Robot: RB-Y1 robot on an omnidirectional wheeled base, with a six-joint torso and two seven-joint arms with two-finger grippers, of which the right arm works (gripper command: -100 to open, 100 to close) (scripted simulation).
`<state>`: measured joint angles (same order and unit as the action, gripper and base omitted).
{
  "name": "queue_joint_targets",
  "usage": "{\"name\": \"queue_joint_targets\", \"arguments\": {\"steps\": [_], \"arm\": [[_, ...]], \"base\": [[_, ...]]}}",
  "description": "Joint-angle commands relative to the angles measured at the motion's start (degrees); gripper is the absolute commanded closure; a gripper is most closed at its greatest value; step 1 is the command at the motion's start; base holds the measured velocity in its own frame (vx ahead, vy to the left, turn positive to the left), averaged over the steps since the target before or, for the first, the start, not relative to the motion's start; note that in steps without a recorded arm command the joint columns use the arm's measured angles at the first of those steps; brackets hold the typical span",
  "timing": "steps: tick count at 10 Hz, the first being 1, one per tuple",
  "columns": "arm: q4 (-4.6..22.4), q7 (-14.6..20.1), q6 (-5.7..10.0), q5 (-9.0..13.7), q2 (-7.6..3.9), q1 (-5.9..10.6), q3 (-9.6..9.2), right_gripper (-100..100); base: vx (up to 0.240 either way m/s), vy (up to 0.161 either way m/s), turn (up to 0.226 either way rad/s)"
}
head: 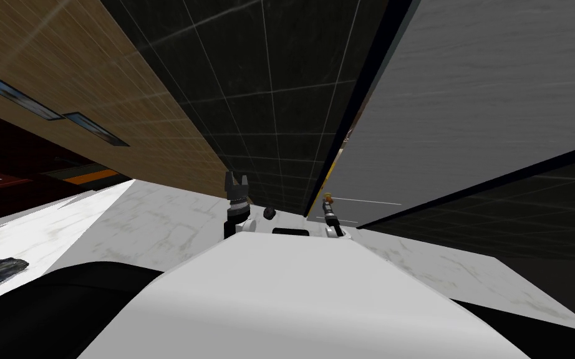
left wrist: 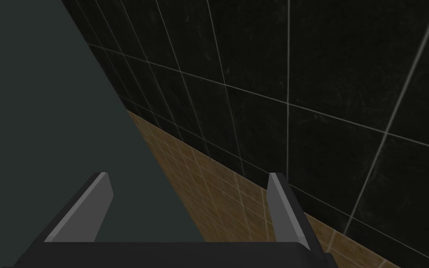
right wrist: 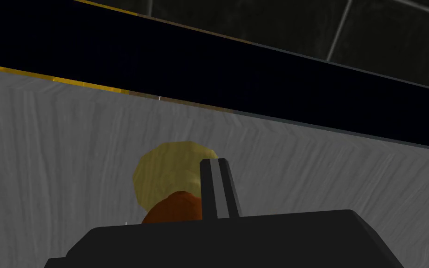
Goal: Pull the door open
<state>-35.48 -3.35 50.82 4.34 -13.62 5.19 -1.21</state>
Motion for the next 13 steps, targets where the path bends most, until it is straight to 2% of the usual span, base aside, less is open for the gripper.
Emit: {"name": "queue_joint_targets", "arguments": {"steps": [1, 5, 12, 13], "arm": [[0.17, -1.94, 0.12, -0.18, -0.23, -0.05, -0.03, -100], [0.77, -6.0, 0.72, -0.54, -0.79, -0.03, -0.13, -100], [2.26, -16.79, 2.2, -1.46, -2.18, 0.02, -0.37, -100], [2.26, -17.42, 2.2, -1.46, -2.18, 0.02, -0.37, -100]], "base": [[-0.017, 0.015, -0.032], [-0.01, 0.009, -0.023], [-0.021, 0.014, -0.035], [-0.017, 0.01, -0.009]]}}
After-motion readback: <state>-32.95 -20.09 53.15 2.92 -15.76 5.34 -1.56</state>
